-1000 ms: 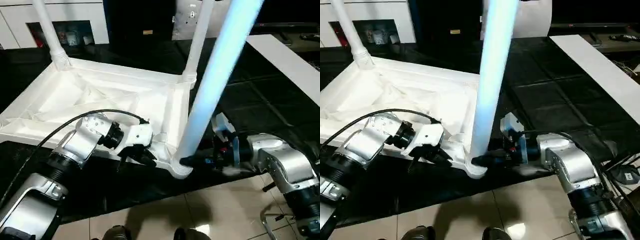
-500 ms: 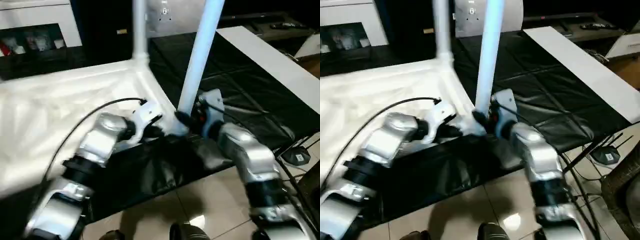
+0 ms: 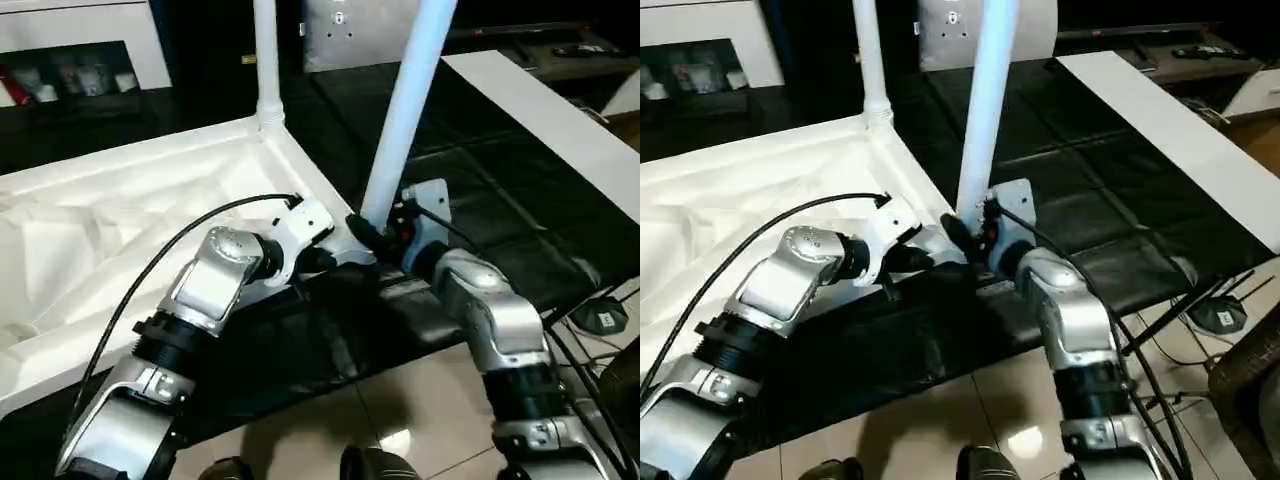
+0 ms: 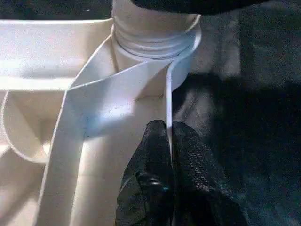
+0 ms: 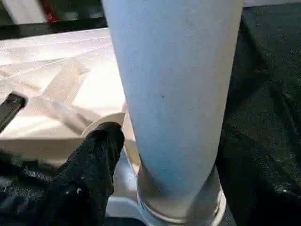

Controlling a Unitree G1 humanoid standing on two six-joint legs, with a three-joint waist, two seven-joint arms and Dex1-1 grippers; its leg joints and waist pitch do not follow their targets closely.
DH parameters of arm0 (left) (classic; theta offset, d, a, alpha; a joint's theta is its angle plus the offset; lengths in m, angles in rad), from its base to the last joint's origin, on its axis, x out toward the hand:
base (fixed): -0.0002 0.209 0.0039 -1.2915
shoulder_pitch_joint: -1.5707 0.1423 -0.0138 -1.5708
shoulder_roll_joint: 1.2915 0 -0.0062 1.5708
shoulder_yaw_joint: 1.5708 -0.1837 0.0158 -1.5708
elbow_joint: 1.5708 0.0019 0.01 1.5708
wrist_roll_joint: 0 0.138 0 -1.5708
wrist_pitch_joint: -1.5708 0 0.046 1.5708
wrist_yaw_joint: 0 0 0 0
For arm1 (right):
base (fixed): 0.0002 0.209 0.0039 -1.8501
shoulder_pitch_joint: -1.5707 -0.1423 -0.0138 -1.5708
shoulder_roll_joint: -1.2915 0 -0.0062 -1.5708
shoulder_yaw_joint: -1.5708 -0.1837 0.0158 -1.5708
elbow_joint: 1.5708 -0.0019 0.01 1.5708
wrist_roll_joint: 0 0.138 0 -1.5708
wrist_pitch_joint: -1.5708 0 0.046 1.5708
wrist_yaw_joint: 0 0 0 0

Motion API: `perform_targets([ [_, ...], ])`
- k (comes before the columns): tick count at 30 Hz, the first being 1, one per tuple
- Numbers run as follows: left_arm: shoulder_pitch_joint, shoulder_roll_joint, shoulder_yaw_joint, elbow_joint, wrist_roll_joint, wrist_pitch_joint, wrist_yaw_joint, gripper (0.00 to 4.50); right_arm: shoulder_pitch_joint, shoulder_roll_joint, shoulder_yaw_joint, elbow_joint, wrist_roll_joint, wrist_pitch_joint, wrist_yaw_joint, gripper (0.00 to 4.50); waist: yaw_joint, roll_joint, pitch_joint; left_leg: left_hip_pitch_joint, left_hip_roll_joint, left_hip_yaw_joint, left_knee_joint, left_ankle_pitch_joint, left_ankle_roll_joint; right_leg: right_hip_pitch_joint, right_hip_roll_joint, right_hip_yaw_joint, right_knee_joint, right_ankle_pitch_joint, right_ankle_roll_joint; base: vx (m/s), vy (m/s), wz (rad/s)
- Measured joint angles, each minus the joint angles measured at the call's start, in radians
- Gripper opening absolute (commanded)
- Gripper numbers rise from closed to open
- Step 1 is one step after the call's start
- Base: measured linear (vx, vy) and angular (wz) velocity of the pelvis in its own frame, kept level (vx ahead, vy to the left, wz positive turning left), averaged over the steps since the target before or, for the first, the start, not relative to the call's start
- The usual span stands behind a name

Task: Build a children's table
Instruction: Rotate leg to tighten

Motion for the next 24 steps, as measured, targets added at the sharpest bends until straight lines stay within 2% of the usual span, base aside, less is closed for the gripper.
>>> perform_targets([
  [4,0.004,0.041,-0.001,0.013,-0.006,-0.054,-0.046,0.00,0.040,-0.060,0.020,-0.022,0.017,0.000,0.106,3.97,-0.001,0.000,0.000,0.000,0.000,0.000,0.001,0.001,0.001,0.000,0.000,0.000,0.000,0.001,-0.001,0.000,0.000,0.00],
  [9,0.004,0.090,-0.014,0.048,-0.006,-0.162,-0.123,0.00,0.061,-0.154,0.045,-0.044,0.042,-0.006,0.256,4.34,0.010,0.000,0.000,0.000,0.000,0.000,0.003,-0.002,-0.004,0.001,0.000,0.000,0.000,0.002,-0.002,0.000,0.000,0.00],
  [11,0.005,0.133,-0.043,0.065,-0.017,-0.256,-0.209,0.00,0.073,-0.249,0.068,-0.048,0.060,-0.020,0.372,4.34,0.021,0.000,0.000,0.000,0.000,0.000,0.003,-0.002,-0.003,0.002,-0.001,0.000,0.000,0.002,-0.002,0.000,0.000,0.00],
  [12,0.011,0.156,-0.045,0.074,-0.026,-0.289,-0.245,0.00,0.078,-0.284,0.057,-0.047,0.066,-0.022,0.406,4.34,0.028,0.000,0.000,0.000,0.000,0.000,0.003,-0.002,-0.003,0.003,-0.001,0.000,0.000,0.002,-0.002,0.000,0.000,0.00],
  [13,0.011,0.163,-0.045,0.076,-0.027,-0.304,-0.260,0.00,0.076,-0.290,0.048,-0.047,0.067,-0.024,0.417,4.34,0.031,0.000,0.000,0.000,0.000,0.000,0.003,-0.002,-0.003,0.003,-0.001,-0.001,0.000,0.002,-0.002,0.000,0.000,0.00],
  [15,0.007,0.193,-0.059,0.092,-0.027,-0.369,-0.320,0.00,0.074,-0.319,0.063,-0.047,0.088,-0.038,0.514,4.34,0.039,0.000,0.000,0.001,0.000,0.000,0.005,-0.002,-0.003,0.003,-0.001,0.000,0.001,0.002,-0.002,0.000,0.000,0.00],
  [18,0.007,0.208,-0.078,0.093,-0.033,-0.415,-0.392,0.00,0.066,-0.352,0.073,-0.042,0.105,-0.052,0.611,4.34,0.054,0.000,0.000,0.000,0.000,0.000,0.007,-0.002,-0.003,0.004,-0.002,0.000,0.001,0.003,-0.003,0.000,0.000,0.00],
  [21,0.006,0.213,-0.095,0.094,-0.046,-0.435,-0.446,0.00,0.041,-0.379,0.081,-0.038,0.115,-0.067,0.683,4.18,0.057,-0.001,0.000,0.000,-0.001,0.001,0.008,-0.002,-0.002,0.005,-0.003,0.000,0.002,0.003,-0.003,0.000,0.000,0.00],
  [24,0.003,0.226,-0.112,0.100,-0.055,-0.470,-0.502,0.00,0.018,-0.403,0.119,-0.022,0.116,-0.081,0.759,3.97,0.060,-0.002,-0.001,0.001,0.000,0.001,0.009,-0.002,-0.002,0.005,-0.003,0.000,0.003,0.003,-0.003,0.000,0.000,0.00],
])
